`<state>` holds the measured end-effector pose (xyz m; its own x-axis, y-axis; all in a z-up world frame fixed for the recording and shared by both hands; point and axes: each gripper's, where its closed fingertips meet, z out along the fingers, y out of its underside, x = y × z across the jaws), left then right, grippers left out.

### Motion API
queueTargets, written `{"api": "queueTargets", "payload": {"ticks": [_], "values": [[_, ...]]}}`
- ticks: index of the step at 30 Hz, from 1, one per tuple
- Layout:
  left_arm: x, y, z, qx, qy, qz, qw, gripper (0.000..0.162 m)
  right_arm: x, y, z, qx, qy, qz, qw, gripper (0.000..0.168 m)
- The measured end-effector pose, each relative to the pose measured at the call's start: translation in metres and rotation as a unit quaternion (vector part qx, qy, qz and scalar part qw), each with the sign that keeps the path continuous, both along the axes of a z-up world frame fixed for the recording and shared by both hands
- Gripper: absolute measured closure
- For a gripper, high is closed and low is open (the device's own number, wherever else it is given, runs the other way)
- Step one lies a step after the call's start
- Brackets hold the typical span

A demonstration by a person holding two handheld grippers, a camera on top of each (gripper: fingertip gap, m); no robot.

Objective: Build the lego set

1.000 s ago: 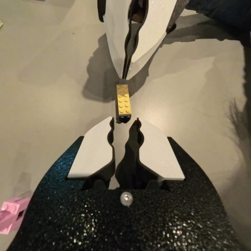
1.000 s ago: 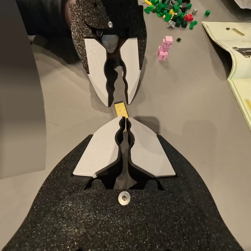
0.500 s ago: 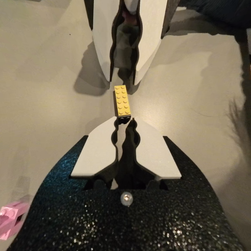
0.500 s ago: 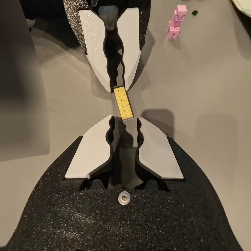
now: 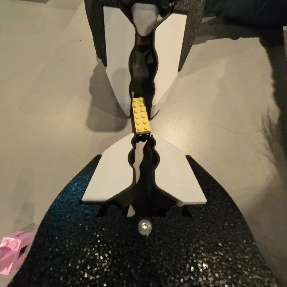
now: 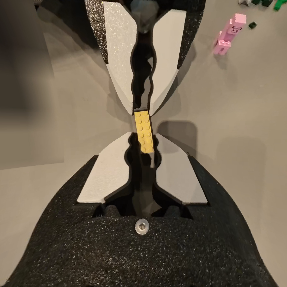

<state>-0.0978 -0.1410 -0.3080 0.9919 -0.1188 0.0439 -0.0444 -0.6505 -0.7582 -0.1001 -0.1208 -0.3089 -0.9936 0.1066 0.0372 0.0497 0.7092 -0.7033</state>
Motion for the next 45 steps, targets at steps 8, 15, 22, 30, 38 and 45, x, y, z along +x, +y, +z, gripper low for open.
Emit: {"api": "queueTargets", "payload": {"ticks": [8,15,22,30,38,45], "values": [[0.0,-0.0003,-0.0003,0.0,0.009,-0.001,1.0,0.145,0.0008,-0.0023,-0.0003,0.001,-0.006,0.005,1.0,0.15],[-0.0025,-0.0056,-0.0003,0.0,0.01,0.002,1.0,0.141,0.0006,-0.003,-0.0005,0.011,-0.004,0.01,1.0,0.151],[-0.0023,-0.0051,-0.0003,0.001,0.014,-0.005,1.0,0.143,0.0004,-0.0032,-0.0005,0.009,-0.005,0.01,1.0,0.151],[-0.0015,-0.0031,-0.0004,0.001,0.019,-0.009,1.0,0.146,0.0005,-0.0034,-0.0005,0.01,-0.004,0.011,1.0,0.151],[-0.0021,-0.0022,0.0003,0.007,0.051,-0.016,0.999,0.147,0.001,-0.0023,-0.0008,0.039,-0.002,0.009,0.999,0.151],[-0.0011,-0.0009,0.0006,0.01,0.061,-0.021,0.998,0.147,0.0029,-0.0002,-0.0014,0.078,-0.007,0.005,0.997,0.151]]}}
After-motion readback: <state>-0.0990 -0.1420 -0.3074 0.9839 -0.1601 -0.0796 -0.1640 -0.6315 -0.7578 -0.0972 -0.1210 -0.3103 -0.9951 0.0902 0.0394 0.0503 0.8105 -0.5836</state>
